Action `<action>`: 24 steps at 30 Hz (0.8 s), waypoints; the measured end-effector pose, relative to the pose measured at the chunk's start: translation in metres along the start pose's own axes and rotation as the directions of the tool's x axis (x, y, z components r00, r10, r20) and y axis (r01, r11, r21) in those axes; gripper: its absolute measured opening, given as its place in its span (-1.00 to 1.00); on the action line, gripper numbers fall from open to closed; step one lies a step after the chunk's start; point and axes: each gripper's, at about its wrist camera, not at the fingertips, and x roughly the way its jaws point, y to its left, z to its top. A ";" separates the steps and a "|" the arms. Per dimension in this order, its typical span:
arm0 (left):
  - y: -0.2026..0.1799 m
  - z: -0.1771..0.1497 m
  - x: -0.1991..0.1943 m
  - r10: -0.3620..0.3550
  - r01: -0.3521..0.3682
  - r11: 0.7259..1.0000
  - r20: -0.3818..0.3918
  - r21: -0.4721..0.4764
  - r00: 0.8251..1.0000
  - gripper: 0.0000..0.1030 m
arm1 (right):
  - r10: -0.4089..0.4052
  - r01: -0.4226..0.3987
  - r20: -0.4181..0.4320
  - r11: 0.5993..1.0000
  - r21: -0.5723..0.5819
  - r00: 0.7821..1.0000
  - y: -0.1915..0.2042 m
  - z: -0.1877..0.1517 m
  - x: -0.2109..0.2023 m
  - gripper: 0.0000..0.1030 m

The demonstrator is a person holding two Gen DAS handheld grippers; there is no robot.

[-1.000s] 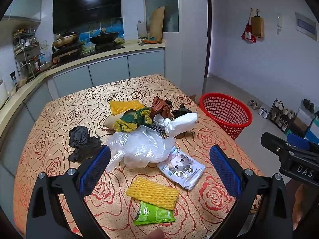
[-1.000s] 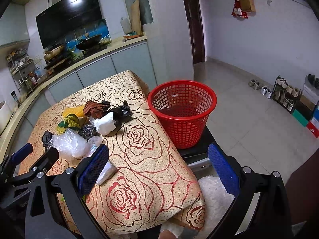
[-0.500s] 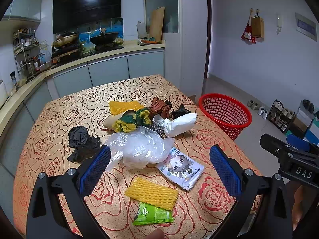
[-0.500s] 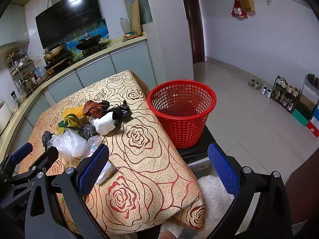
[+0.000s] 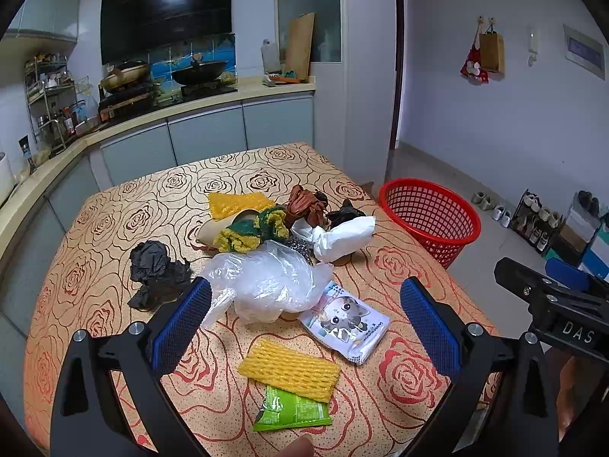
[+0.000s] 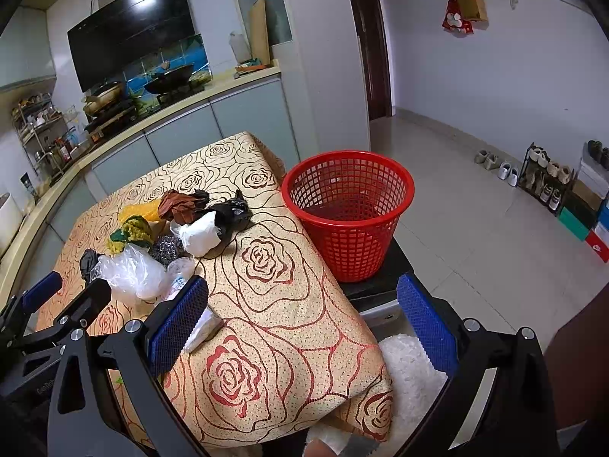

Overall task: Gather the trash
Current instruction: 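Move the left tool toward the black plastic bag on the table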

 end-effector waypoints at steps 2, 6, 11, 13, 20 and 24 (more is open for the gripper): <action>0.000 0.000 0.000 0.000 0.000 1.000 0.000 0.000 1.000 0.87 | 0.001 -0.001 -0.001 1.000 -0.001 1.000 0.000 0.000 0.000 0.88; 0.000 0.000 0.000 0.000 0.000 1.000 0.001 0.001 1.000 0.87 | 0.001 -0.001 -0.001 1.000 -0.001 1.000 0.000 0.000 0.000 0.88; 0.001 0.000 0.001 0.003 -0.003 1.000 -0.002 -0.003 1.000 0.87 | 0.002 -0.002 -0.007 1.000 -0.005 1.000 0.002 -0.002 0.002 0.88; 0.002 -0.001 0.002 0.004 -0.004 1.000 -0.004 -0.005 1.000 0.87 | 0.001 -0.001 -0.009 1.000 -0.005 1.000 0.002 -0.002 0.002 0.88; 0.010 -0.004 0.007 0.017 -0.017 1.000 -0.014 -0.021 1.000 0.87 | 0.005 -0.006 -0.014 1.000 -0.019 1.000 0.007 -0.003 0.006 0.88; 0.023 -0.006 0.011 0.052 -0.053 0.997 -0.017 -0.047 0.998 0.87 | 0.020 -0.020 -0.010 0.999 -0.049 1.000 0.016 -0.002 0.010 0.88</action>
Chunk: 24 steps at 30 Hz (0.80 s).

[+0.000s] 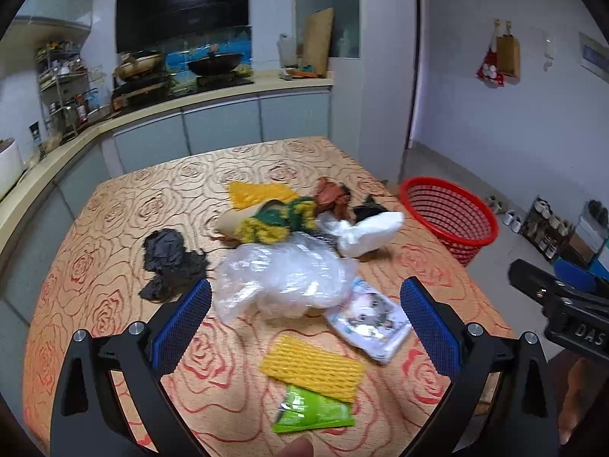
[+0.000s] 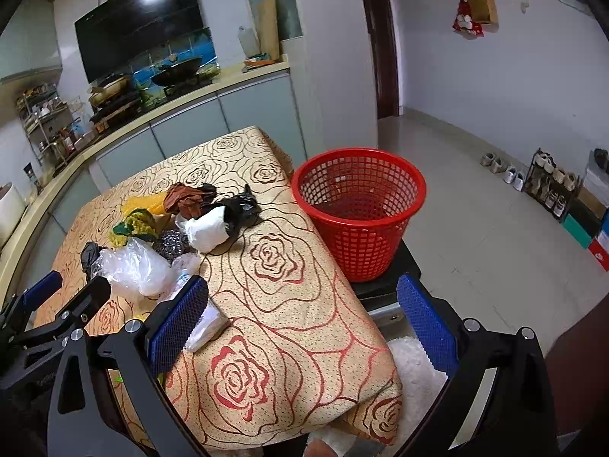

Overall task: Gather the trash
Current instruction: 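Move the left tool toward the black plastic bag on the table, then grasp the black plastic bag with the left gripper while the right gripper grasps the white Watsons pack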

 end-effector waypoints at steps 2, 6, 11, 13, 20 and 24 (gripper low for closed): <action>0.013 -0.001 0.003 0.036 -0.036 0.999 -0.002 -0.028 0.999 0.87 | -0.003 0.003 0.008 1.000 -0.023 1.000 0.006 0.001 0.001 0.88; 0.048 -0.004 0.014 0.094 -0.097 0.991 -0.035 -0.093 0.995 0.87 | 0.023 -0.023 -0.001 0.998 -0.059 1.000 0.019 0.002 0.008 0.88; 0.097 -0.008 0.029 0.203 -0.212 0.967 -0.074 -0.143 0.976 0.87 | 0.051 -0.054 -0.027 0.994 -0.094 0.998 0.033 0.005 0.021 0.88; 0.119 -0.009 0.033 0.243 -0.256 0.951 -0.089 -0.173 0.966 0.87 | 0.057 -0.060 -0.032 0.993 -0.105 0.998 0.037 0.006 0.024 0.88; 0.163 -0.007 0.059 0.260 -0.287 0.935 -0.147 -0.209 0.954 0.86 | 0.076 -0.083 -0.067 0.990 -0.115 0.995 0.045 0.012 0.041 0.88; 0.162 0.003 0.073 0.204 -0.232 0.952 -0.149 -0.201 0.968 0.86 | 0.074 -0.082 -0.071 0.990 -0.115 0.995 0.046 0.017 0.047 0.88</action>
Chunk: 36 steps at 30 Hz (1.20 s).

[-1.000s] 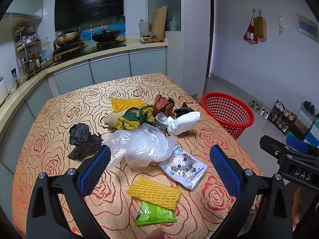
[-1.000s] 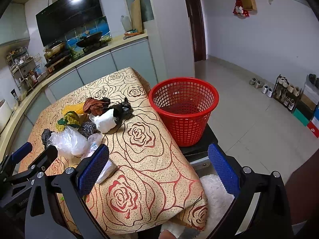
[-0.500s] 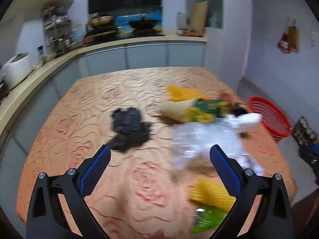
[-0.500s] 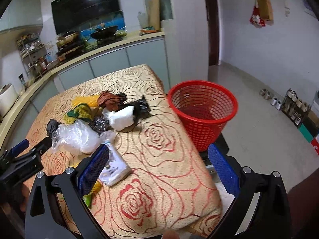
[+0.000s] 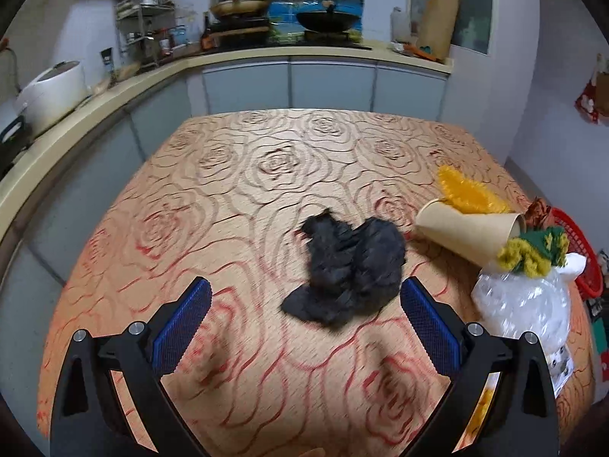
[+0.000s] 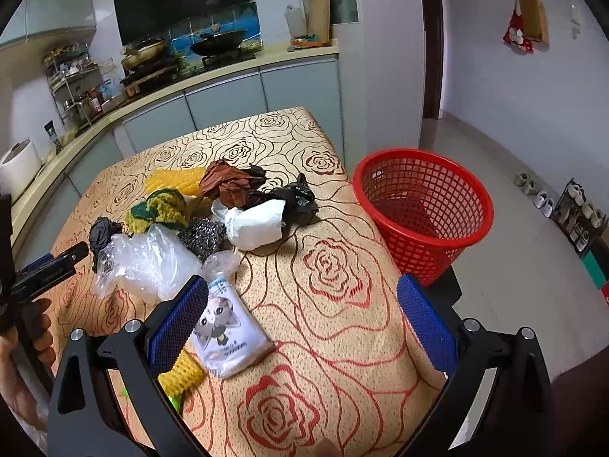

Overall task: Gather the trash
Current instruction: 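Grasp the black plastic bag with the left gripper while the right gripper grasps the white Watsons pack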

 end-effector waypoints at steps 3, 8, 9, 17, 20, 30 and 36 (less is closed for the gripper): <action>-0.010 0.006 0.014 -0.027 0.028 0.999 -0.022 0.017 0.999 0.86 | -0.003 0.003 -0.007 1.000 0.011 1.000 -0.003 0.003 0.004 0.88; -0.018 0.012 0.042 -0.039 0.040 0.999 -0.081 0.014 0.996 0.86 | -0.016 0.017 -0.010 1.000 0.014 1.000 -0.010 0.007 0.007 0.88; -0.018 0.013 0.044 -0.033 0.035 0.999 -0.082 0.019 0.996 0.86 | -0.020 0.020 -0.011 1.000 0.015 1.000 -0.012 0.008 0.008 0.88; -0.020 0.014 0.061 -0.040 0.043 0.999 -0.094 0.029 0.995 0.44 | -0.036 0.037 -0.028 0.999 0.030 0.999 -0.023 0.012 0.018 0.88; -0.023 0.015 0.062 -0.048 0.052 0.998 -0.087 0.043 0.995 0.20 | -0.032 0.033 -0.037 0.999 0.037 0.999 -0.024 0.012 0.021 0.88; -0.021 0.013 0.051 -0.048 0.051 0.997 -0.055 0.052 0.997 -0.03 | -0.013 0.016 -0.047 0.999 0.043 0.999 -0.024 0.014 0.027 0.88; -0.007 0.017 0.023 -0.035 0.035 0.999 -0.004 0.017 0.999 -0.04 | 0.009 -0.008 -0.029 1.000 0.017 1.000 -0.016 0.022 0.026 0.88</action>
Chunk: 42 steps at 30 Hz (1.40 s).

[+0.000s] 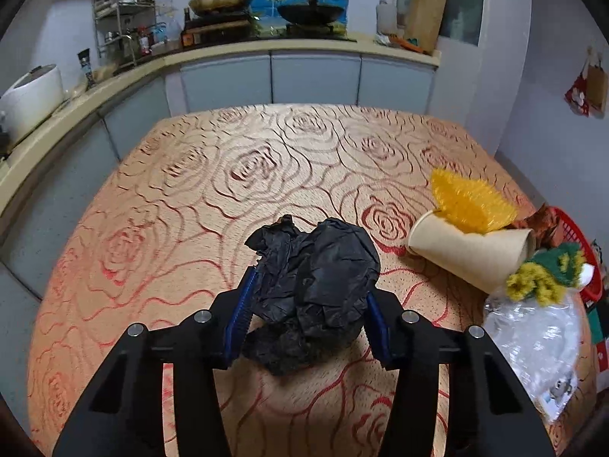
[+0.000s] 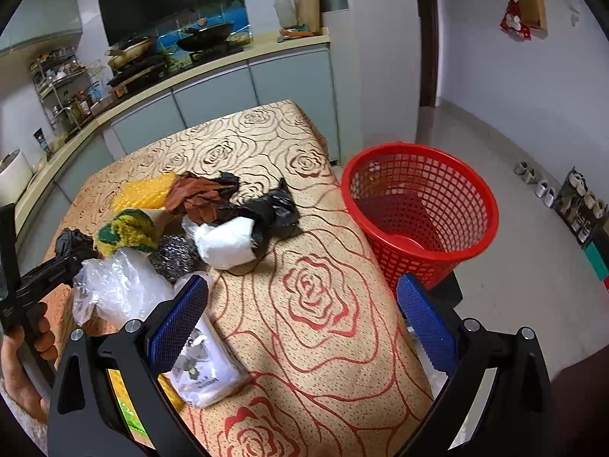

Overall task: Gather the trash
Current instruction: 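Grasp the black plastic bag with the left gripper while the right gripper grasps the white Watsons pack, then carry the black bag and white pack to the red basket and release both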

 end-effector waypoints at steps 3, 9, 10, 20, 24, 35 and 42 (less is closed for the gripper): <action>0.003 0.001 -0.022 0.019 -0.019 1.000 0.044 -0.010 0.999 -0.04 | 0.021 -0.020 0.009 1.000 -0.017 1.000 0.005 0.005 -0.002 0.88; 0.005 0.000 -0.054 0.015 -0.014 1.000 0.095 -0.015 0.995 -0.04 | 0.130 -0.134 -0.056 0.988 -0.074 0.990 0.024 -0.008 0.000 0.74; 0.006 -0.002 -0.057 0.017 -0.016 1.000 0.101 -0.012 0.995 -0.04 | 0.143 -0.148 -0.068 0.985 -0.088 0.987 0.028 -0.012 0.000 0.71; 0.001 -0.007 -0.072 -0.008 0.008 1.000 0.109 -0.005 0.994 -0.04 | 0.190 -0.226 -0.211 0.960 -0.166 0.959 0.060 -0.044 0.026 0.20; 0.000 -0.010 -0.075 -0.017 0.018 1.000 0.108 -0.006 0.994 -0.04 | 0.188 -0.231 -0.228 0.956 -0.181 0.955 0.064 -0.051 0.034 0.08; -0.018 -0.013 -0.080 -0.050 0.048 0.999 0.112 0.022 0.992 -0.04 | 0.205 -0.242 -0.225 0.958 -0.154 0.953 0.052 -0.053 0.034 -0.30; -0.036 -0.015 -0.087 -0.071 0.062 0.995 0.130 0.074 0.989 -0.04 | 0.197 -0.229 -0.202 0.962 -0.150 0.959 0.040 -0.052 0.017 -0.51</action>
